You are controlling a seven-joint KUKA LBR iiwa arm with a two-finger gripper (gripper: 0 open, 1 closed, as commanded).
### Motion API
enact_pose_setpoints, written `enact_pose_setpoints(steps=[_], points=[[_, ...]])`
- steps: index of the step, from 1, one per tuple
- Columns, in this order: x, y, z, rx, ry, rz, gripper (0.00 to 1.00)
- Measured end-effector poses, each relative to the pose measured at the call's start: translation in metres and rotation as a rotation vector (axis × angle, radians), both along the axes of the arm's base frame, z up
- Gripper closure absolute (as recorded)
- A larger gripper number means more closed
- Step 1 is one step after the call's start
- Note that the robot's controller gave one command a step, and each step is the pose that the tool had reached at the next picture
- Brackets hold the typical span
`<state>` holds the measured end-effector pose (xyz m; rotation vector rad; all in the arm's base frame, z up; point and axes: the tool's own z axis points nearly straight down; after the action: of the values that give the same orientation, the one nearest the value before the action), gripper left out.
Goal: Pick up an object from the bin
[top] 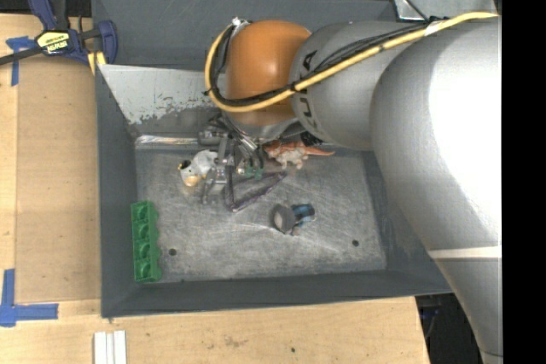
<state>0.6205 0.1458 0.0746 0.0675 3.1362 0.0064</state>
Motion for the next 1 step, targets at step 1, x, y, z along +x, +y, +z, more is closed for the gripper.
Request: enact_pose_setpoints(steps=[1], points=[[0.0001, -0.0349, 0.0227, -0.003, 0.0, -0.068, 1.0]])
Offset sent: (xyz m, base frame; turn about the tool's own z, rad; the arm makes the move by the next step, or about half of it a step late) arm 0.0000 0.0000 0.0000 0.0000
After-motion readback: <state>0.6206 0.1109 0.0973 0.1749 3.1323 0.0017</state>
